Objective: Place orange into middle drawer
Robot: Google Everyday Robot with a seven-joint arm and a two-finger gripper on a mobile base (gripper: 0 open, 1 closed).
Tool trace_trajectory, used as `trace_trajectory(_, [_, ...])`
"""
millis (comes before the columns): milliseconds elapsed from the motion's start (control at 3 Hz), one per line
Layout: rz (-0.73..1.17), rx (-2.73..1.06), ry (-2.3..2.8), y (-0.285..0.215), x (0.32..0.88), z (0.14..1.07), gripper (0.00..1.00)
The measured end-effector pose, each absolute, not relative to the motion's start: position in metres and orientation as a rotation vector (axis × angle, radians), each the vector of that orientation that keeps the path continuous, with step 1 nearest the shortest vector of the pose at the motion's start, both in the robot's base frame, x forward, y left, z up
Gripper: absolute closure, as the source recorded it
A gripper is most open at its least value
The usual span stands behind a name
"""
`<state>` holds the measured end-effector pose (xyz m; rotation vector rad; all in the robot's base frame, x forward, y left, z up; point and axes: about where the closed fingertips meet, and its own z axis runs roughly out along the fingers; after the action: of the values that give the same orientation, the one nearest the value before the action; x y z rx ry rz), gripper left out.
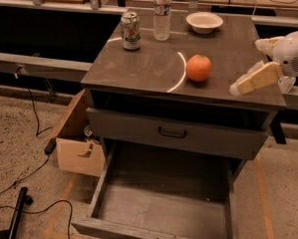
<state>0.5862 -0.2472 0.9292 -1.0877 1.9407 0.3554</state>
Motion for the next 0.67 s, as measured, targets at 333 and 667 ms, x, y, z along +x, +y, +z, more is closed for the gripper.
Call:
trace_trajectory(333, [0.408, -1.025, 1.872, -0.232, 0.623, 0.911, 0.00])
trace_trajectory(667, [0.472, -0.991, 1.821, -0.210, 0.653, 0.892, 0.00])
